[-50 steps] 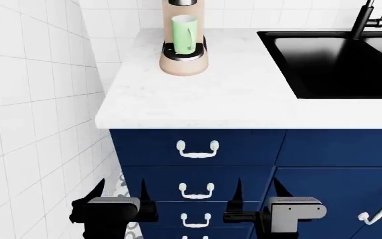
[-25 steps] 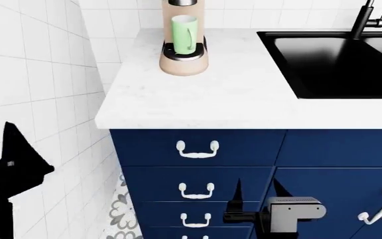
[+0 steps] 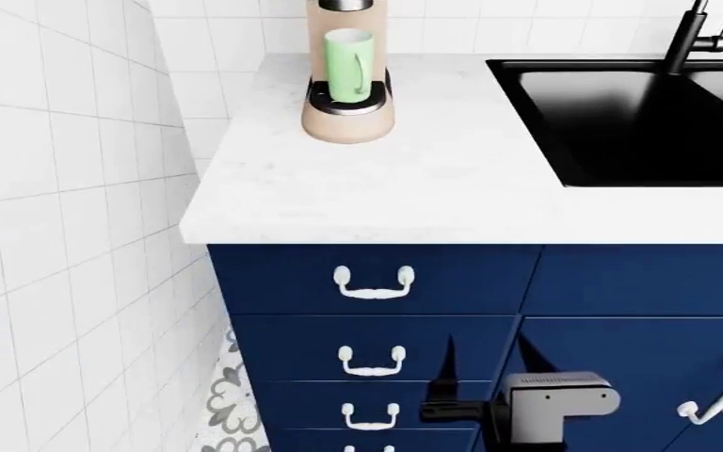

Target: Pick the mug from under the coffee machine dispenser and place it on the counter.

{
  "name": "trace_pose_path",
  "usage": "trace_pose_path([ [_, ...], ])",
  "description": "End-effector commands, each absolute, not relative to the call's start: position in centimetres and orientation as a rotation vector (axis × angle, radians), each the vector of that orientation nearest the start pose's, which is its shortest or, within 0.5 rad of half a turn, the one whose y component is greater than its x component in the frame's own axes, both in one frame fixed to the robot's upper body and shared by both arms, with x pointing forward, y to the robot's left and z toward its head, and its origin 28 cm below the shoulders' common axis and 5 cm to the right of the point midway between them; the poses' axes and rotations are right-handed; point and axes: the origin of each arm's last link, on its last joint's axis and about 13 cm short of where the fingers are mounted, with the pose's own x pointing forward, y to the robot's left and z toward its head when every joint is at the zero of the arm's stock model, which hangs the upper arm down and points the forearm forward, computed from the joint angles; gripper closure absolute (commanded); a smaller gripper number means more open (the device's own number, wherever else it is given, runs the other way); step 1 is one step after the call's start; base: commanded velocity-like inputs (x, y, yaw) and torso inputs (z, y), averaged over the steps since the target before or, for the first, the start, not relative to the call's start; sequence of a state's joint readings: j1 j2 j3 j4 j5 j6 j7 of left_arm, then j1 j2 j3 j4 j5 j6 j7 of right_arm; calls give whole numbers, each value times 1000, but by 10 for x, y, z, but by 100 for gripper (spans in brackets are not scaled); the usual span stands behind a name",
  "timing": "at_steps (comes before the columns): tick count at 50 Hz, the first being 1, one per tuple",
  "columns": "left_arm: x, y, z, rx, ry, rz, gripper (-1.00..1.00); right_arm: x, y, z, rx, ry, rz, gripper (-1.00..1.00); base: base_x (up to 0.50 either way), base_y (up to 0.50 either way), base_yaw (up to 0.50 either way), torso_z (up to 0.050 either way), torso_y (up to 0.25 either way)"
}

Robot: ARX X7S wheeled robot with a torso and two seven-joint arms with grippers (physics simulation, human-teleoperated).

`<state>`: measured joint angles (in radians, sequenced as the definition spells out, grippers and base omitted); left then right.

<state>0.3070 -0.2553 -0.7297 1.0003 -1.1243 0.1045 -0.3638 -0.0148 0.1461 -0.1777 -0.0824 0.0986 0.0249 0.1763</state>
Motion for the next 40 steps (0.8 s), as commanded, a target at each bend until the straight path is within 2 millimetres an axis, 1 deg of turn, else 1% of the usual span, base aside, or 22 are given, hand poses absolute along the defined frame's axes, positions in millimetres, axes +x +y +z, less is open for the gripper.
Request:
trace_pose_path([
  [1, 85, 297, 214, -587, -903, 313, -100, 184, -84, 71, -89, -151, 68, -100, 0, 0, 0, 0, 0],
  [6, 87, 296, 213, -583, -898, 310, -100, 173, -83, 127, -91, -255, 63, -100, 0, 0, 0, 0, 0],
  [9, 87, 295, 214, -583, -898, 305, -100, 172, -83, 155, -92, -288, 45, -100, 0, 0, 0, 0, 0],
  [12, 86, 294, 216, -584, -903, 304, -100, 177, -82, 181, -64, -275, 36, -100, 0, 0, 0, 0, 0],
  [14, 85, 294, 216, -585, -904, 304, -100, 182, -81, 194, -45, -263, 36, -100, 0, 0, 0, 0, 0],
  [15, 85, 294, 216, -585, -904, 304, -100, 186, -80, 203, -55, -262, 31, -100, 0, 0, 0, 0, 0],
  [17, 85, 294, 216, -586, -906, 303, -100, 191, -84, 226, -119, -264, -81, -100, 0, 0, 0, 0, 0],
  [19, 85, 294, 216, -586, -906, 304, -100, 192, -78, 239, -142, -189, -8, -100, 0, 0, 0, 0, 0],
  [21, 86, 294, 216, -585, -905, 304, -100, 199, -77, 255, -196, -168, -12, -100, 0, 0, 0, 0, 0],
  [22, 86, 294, 216, -584, -904, 303, -100, 201, -77, 265, -205, -154, 4, -100, 0, 0, 0, 0, 0],
  [26, 86, 293, 217, -582, -903, 301, -100, 213, -79, 297, -253, -133, -22, -100, 0, 0, 0, 0, 0],
  [29, 86, 293, 217, -580, -902, 300, -100, 218, -78, 315, -288, -103, -19, -100, 0, 0, 0, 0, 0],
  [34, 88, 292, 217, -576, -897, 294, -100, 223, -72, 334, -327, -59, -17, -100, 0, 0, 0, 0, 0],
  [37, 88, 292, 217, -571, -897, 288, -100, 226, -67, 338, -352, -50, -12, -100, 0, 0, 0, 0, 0],
  [40, 88, 292, 217, -570, -897, 286, -100, 231, -65, 338, -385, -45, -16, -100, 0, 0, 0, 0, 0],
])
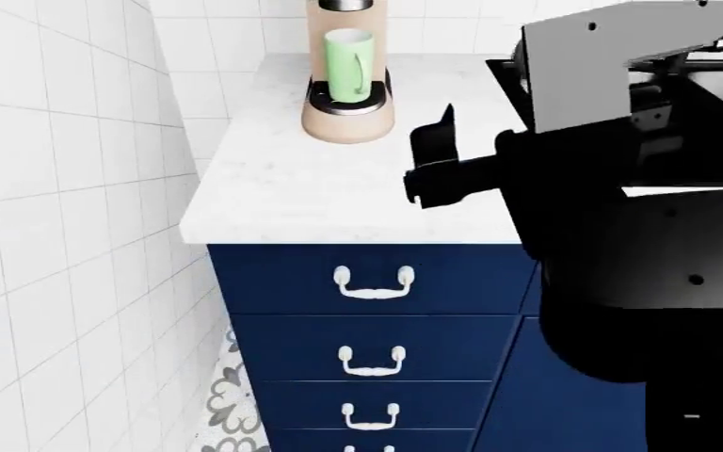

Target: Pick the mug from under the coffee machine dispenser and place it on the counter.

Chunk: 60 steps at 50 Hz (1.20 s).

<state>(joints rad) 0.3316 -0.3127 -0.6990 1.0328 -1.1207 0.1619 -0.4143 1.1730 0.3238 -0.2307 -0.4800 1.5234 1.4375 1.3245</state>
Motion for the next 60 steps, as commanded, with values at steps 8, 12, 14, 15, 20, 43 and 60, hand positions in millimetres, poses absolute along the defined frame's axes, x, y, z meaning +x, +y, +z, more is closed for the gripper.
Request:
trace_pose_path([
  [8, 88, 292, 217, -569, -895, 285, -100, 236, -57, 336, -441, -60, 9, -100, 0, 0, 0, 0, 0],
  [12, 88, 292, 217, -569, -897, 286, -100, 238, -55, 333, -404, -74, 49, -100, 0, 0, 0, 0, 0],
  [14, 87, 292, 217, -570, -897, 287, -100, 238, -55, 331, -361, -74, 83, -100, 61, 0, 0, 0, 0],
  [15, 87, 292, 217, -570, -897, 288, -100, 237, -54, 330, -342, -74, 95, -100, 207, 0, 0, 0, 0],
  [20, 86, 292, 217, -573, -901, 295, -100, 236, -54, 325, -294, -73, 145, -100, 442, 0, 0, 0, 0],
  [43, 87, 294, 216, -564, -899, 306, -100, 241, -59, 313, -281, -47, 145, -100, 500, 0, 0, 0, 0],
  [60, 86, 294, 216, -565, -899, 308, -100, 242, -60, 302, -345, -20, 136, -100, 338, 0, 0, 0, 1],
])
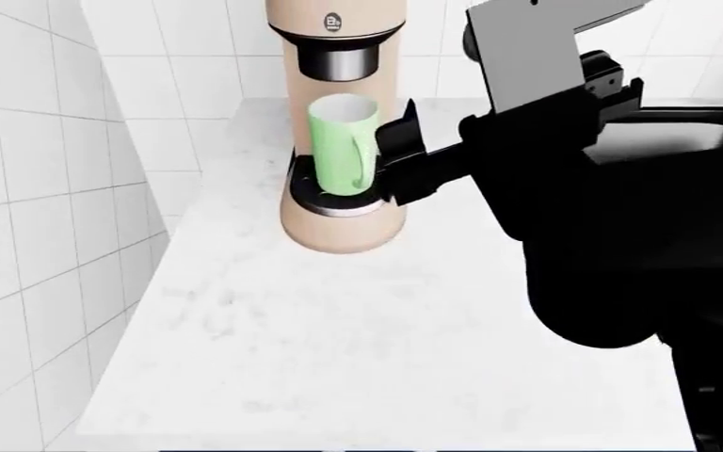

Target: Pick the mug from under the coffee machine dispenser and place it on the counter.

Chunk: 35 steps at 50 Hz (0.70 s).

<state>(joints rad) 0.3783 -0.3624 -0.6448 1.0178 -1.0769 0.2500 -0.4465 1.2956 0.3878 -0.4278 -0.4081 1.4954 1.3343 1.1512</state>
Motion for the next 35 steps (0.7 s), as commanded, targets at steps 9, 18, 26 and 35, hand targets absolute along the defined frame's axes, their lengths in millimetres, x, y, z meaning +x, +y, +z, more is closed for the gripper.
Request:
trace_pose_path([
  [9, 86, 294, 217, -565, -900, 309, -100, 240, -59, 297, -347, -5, 151, -100, 0, 0, 0, 0, 0],
  [18, 86, 294, 216, -564, -898, 309, -100, 242, -53, 297, -309, 8, 167, -100, 0, 0, 0, 0, 0],
  [26, 87, 294, 216, -566, -897, 309, -100, 250, -42, 295, -281, 28, 196, -100, 0, 0, 0, 0, 0],
  [35, 88, 294, 215, -569, -896, 311, -100, 264, -31, 287, -248, 71, 203, -100, 0, 0, 0, 0, 0],
])
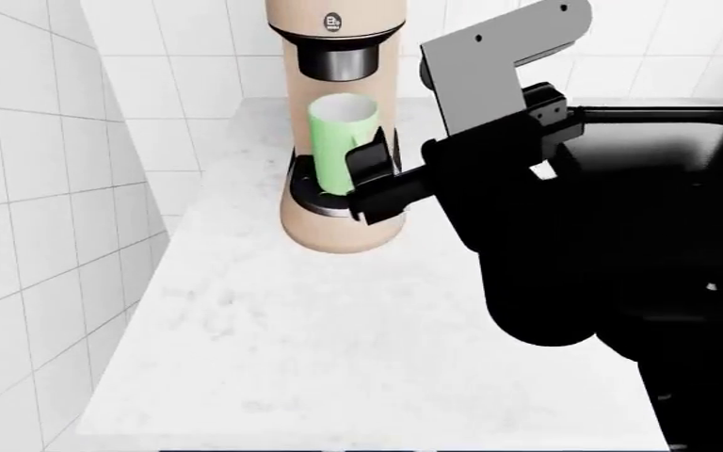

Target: Pick the mug from under the coffee machine dispenser and place it on the counter.

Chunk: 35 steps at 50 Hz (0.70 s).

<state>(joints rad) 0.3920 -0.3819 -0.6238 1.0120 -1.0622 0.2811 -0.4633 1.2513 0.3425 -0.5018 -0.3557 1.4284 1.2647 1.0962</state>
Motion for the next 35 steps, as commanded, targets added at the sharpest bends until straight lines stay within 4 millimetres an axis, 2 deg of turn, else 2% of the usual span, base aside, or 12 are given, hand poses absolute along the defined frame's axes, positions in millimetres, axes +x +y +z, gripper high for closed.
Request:
trace_pose_path([
  [1, 88, 294, 215, -569, -895, 311, -100, 265, -29, 287, -249, 75, 204, -100, 0, 0, 0, 0, 0],
  [13, 87, 294, 215, -571, -897, 312, -100, 275, -15, 283, -225, 110, 236, -100, 0, 0, 0, 0, 0],
  [35, 86, 295, 215, -577, -897, 318, -100, 297, 4, 252, -156, 174, 266, -100, 0, 0, 0, 0, 0],
])
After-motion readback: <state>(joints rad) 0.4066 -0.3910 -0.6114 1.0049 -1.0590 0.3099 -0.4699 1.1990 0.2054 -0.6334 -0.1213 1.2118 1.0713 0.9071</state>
